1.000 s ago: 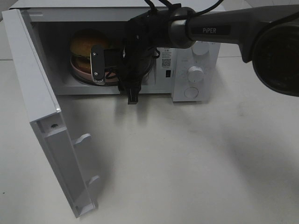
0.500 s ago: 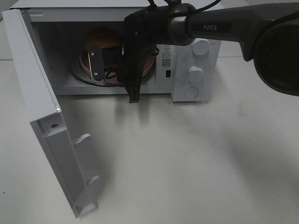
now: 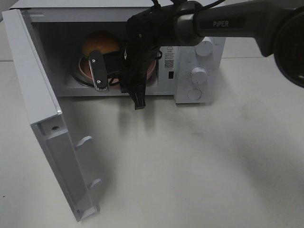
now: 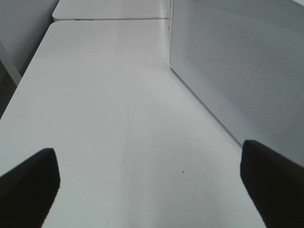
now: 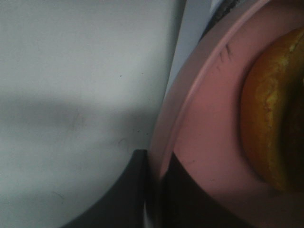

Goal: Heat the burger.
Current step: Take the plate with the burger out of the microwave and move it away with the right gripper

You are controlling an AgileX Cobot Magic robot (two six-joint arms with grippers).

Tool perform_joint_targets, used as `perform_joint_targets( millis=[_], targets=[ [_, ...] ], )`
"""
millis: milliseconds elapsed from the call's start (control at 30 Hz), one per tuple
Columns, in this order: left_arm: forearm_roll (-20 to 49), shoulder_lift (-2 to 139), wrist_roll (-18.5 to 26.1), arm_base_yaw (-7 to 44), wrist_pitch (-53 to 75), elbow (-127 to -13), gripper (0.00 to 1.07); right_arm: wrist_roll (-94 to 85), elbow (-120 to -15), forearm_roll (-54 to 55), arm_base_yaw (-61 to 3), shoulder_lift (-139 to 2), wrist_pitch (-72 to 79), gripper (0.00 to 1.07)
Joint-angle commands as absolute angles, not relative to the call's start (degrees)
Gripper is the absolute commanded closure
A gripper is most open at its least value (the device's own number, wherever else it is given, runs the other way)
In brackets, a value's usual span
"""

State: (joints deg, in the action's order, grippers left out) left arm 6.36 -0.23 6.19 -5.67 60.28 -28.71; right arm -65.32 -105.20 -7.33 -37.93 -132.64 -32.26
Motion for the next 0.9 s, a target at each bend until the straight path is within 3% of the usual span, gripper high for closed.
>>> perform_joint_targets(
  millis=[33,900],
  targets=[
    [6.53,-1.43,5.96,-5.79,59.53,-28.53,0.09,-68.3,-99.58,-7.05,-38.04,-128.8,-26.7,1.07],
    [6.53,-1.43,5.96,-5.79,59.53,-28.53,0.09,-73.68,-76.6,-7.22,-37.7,-111.73,-13.64,1.07]
  ],
)
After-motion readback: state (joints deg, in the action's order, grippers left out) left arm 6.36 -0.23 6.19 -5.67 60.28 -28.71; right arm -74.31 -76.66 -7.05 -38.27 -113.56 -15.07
